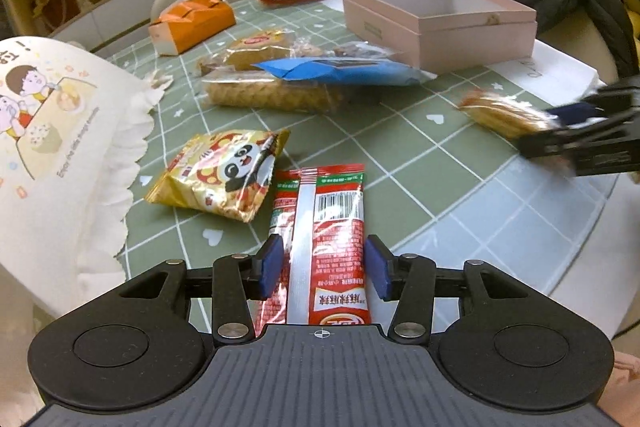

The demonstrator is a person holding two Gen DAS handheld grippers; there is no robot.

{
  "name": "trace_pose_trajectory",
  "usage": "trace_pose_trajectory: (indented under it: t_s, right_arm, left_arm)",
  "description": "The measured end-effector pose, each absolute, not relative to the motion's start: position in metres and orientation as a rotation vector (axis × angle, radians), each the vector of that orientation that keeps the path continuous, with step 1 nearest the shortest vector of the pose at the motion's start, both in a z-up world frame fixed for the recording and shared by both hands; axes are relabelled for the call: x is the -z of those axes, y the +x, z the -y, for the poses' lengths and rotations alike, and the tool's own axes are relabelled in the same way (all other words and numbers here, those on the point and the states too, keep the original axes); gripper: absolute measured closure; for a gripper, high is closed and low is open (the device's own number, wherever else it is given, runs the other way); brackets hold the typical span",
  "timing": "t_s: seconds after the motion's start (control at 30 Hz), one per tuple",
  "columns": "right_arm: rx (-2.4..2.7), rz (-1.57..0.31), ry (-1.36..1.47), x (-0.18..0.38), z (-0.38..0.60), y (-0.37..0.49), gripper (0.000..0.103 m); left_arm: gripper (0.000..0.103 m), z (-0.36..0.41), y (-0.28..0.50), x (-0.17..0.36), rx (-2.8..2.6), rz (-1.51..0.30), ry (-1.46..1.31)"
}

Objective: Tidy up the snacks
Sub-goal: 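Grasp the wrapped bread cake with the right gripper while the left gripper holds the red packet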

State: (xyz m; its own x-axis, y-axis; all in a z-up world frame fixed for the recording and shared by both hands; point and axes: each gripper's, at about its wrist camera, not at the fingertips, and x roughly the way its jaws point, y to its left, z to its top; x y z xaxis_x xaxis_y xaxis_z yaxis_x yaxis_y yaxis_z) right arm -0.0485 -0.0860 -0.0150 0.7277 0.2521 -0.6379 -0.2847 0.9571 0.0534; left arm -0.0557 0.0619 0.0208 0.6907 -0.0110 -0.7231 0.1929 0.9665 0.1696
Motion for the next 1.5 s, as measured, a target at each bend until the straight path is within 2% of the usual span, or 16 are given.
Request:
trace_pose_trajectory:
  t_s: [0.1, 0.17, 0.23, 0.33, 0.5, 0.57, 0.7, 0.73, 0.93, 1.1, 1.2, 1.5]
  right_arm:
    - [-0.273, -0.694, 0.003, 0.017, 0.109, -0.057, 0.053]
    - [-0.277, -0.688, 0.020, 0.019, 0.113, -0.061, 0.044]
    - [-0.279, -0.680, 0.021, 0.022, 0.112, -0.063, 0.031]
    - [-0.268, -0.665, -0.015, 0.026, 0.105, -0.066, 0.025]
    - [-0.249, -0.643, -0.055, 0.030, 0.097, -0.071, 0.016]
    - [-0.242, -0.647, -0.056, 0.031, 0.097, -0.071, 0.013]
    - [-0.259, -0.693, -0.059, 0.030, 0.101, -0.068, 0.001]
    - [-0.261, -0.695, -0.063, 0.030, 0.101, -0.069, 0.000]
    - [-0.294, -0.754, -0.087, 0.026, 0.100, -0.068, 0.000]
    - [-0.289, -0.769, -0.087, 0.022, 0.096, -0.063, 0.001]
    - [-0.267, -0.743, -0.096, 0.019, 0.093, -0.063, 0.006]
    - [-0.385, -0.785, 0.014, 0.006, 0.089, -0.057, 0.011]
  left_arm:
    - [0.051, -0.062, -0.054, -0.021, 0.105, -0.803, 0.236]
    - [0.052, -0.061, -0.054, -0.021, 0.100, -0.806, 0.233]
    - [0.053, -0.060, -0.054, -0.021, 0.099, -0.812, 0.223]
    - [0.051, -0.057, -0.054, -0.021, 0.098, -0.819, 0.215]
    - [0.034, -0.053, -0.053, -0.022, 0.147, -0.829, 0.157]
    - [0.034, -0.051, -0.053, -0.022, 0.174, -0.828, 0.155]
    - [0.042, -0.057, -0.048, -0.022, 0.126, -0.809, 0.167]
    - [0.041, -0.061, -0.045, -0.020, 0.113, -0.817, 0.158]
    - [0.045, -0.064, -0.048, -0.021, 0.172, -0.817, 0.070]
    - [0.046, -0.037, -0.065, -0.022, 0.303, -0.824, 0.069]
    - [0.046, -0.024, -0.070, -0.019, 0.298, -0.812, 0.109]
    - [0.046, -0.027, -0.072, -0.018, 0.278, -0.799, 0.068]
